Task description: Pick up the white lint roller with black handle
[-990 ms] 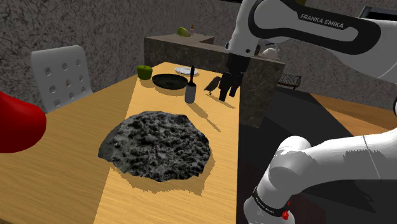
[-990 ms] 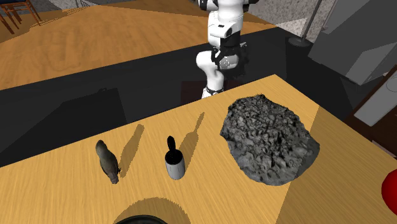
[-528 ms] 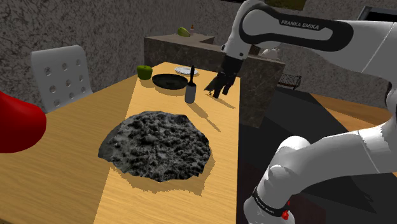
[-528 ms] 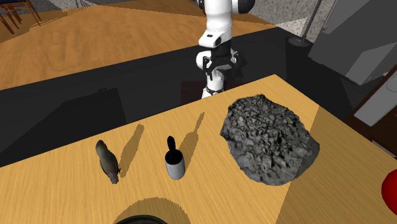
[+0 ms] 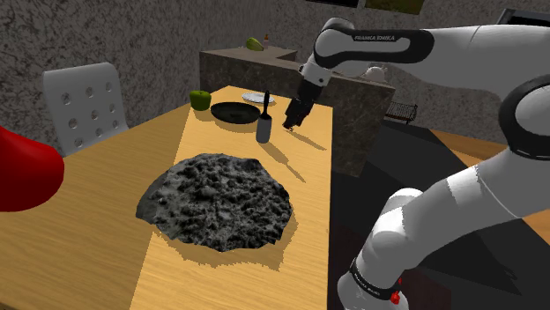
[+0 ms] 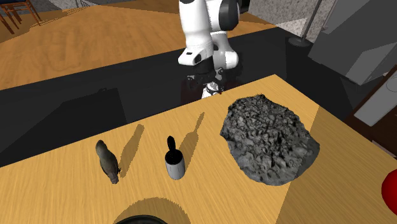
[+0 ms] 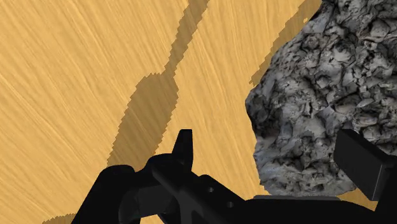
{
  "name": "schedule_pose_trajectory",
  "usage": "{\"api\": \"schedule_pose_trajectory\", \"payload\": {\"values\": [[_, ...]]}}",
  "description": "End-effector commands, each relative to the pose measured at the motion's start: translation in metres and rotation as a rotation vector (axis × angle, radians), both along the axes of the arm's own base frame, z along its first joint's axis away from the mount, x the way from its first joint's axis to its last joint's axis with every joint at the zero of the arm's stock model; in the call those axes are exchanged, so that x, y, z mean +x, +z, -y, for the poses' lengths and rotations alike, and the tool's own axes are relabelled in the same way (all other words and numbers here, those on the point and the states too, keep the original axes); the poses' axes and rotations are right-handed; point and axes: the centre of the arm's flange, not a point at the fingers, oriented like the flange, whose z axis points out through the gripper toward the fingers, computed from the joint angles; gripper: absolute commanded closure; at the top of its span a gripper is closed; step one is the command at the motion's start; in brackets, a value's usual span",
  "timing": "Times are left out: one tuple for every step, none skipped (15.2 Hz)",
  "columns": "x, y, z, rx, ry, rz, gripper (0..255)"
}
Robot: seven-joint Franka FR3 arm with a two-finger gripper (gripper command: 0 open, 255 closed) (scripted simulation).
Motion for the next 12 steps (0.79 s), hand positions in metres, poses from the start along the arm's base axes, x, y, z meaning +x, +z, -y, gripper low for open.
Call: {"api": "schedule_pose_trajectory", "payload": {"values": [[0.016, -0.005, 0.015, 0.01, 0.007, 0.03, 0], [0.025, -0.008, 0.023, 0.016, 0.01, 0.044, 0], [0.034, -0.011, 0.031, 0.021, 0.014, 0.058, 0], [0.043, -0.014, 0.039, 0.027, 0.017, 0.072, 0], [0.052, -0.017, 0.047, 0.032, 0.02, 0.086, 0], [0.061, -0.02, 0.055, 0.038, 0.024, 0.1, 0], [0.07, -0.022, 0.063, 0.043, 0.027, 0.114, 0], [0.08, -0.025, 0.07, 0.049, 0.03, 0.127, 0], [0.089, -0.027, 0.078, 0.054, 0.034, 0.141, 0], [0.099, -0.03, 0.086, 0.06, 0.037, 0.155, 0], [0.108, -0.032, 0.093, 0.065, 0.04, 0.169, 0], [0.118, -0.034, 0.101, 0.071, 0.044, 0.183, 0]]}}
